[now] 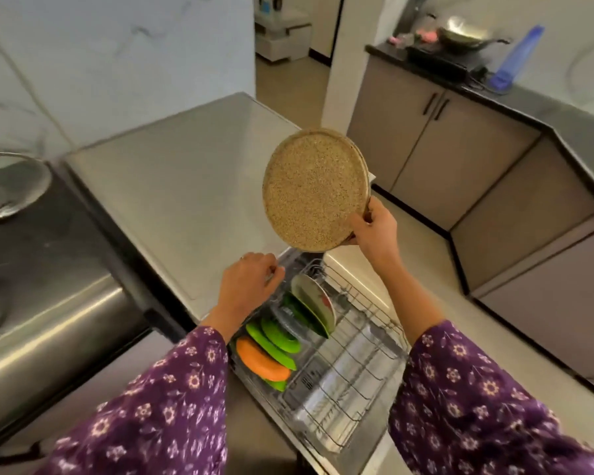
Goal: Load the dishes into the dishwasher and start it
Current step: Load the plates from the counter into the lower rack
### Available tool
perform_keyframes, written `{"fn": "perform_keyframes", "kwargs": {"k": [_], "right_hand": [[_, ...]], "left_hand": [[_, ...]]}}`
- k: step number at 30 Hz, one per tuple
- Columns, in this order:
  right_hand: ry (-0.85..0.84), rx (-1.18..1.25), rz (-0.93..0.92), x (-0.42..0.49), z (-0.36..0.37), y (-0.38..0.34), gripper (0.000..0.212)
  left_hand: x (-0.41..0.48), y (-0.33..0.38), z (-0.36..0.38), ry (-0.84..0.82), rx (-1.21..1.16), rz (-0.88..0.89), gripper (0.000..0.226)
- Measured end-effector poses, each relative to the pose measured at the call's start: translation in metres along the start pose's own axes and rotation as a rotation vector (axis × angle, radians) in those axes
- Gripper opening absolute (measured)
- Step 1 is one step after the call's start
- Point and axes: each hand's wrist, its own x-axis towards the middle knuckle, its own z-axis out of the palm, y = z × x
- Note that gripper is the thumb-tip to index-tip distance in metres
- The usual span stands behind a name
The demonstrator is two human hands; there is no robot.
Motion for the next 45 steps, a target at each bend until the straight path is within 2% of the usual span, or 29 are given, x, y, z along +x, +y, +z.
{"fn": "perform_keyframes", "kwargs": {"k": [5, 8, 10, 11, 16, 22, 29, 39, 45], "right_hand": [[0.219, 0.002, 0.046, -0.005, -0.063, 0.078, 0.01], [0.286, -0.11, 0.029, -0.008, -0.083, 0.133, 0.021], [0.291, -0.204, 0.04, -0.009, -0.086, 0.167, 0.012], [0.27, -0.247, 0.06, -0.007, -0.086, 0.185, 0.005], [0.076, -0.486, 0.059, 0.021, -0.068, 0.255, 0.01], [-0.156, -0.821, 0.114, 0.07, -0.024, 0.321, 0.007], [-0.384, -0.919, 0.119, 0.124, 0.032, 0.381, 0.019], [-0.439, -0.869, 0.183, 0.142, 0.069, 0.438, 0.016], [-0.537, -0.875, 0.242, 0.149, 0.087, 0.457, 0.025]], "left_hand": [[0.038, 0.025, 0.041, -0.048, -0.016, 0.046, 0.019], [0.069, 0.03, 0.062, -0.087, 0.005, 0.09, 0.019], [0.093, 0.032, 0.074, -0.121, 0.001, 0.13, 0.019], [0.107, 0.033, 0.081, -0.146, -0.005, 0.158, 0.02], [0.17, 0.037, 0.112, -0.32, 0.003, 0.34, 0.026], [0.19, 0.031, 0.137, -0.237, -0.113, 0.351, 0.013], [0.195, 0.032, 0.143, -0.22, 0.0, 0.411, 0.022], [0.194, 0.029, 0.146, -0.196, 0.009, 0.41, 0.022], [0.196, 0.03, 0.146, -0.175, 0.007, 0.416, 0.022]]}}
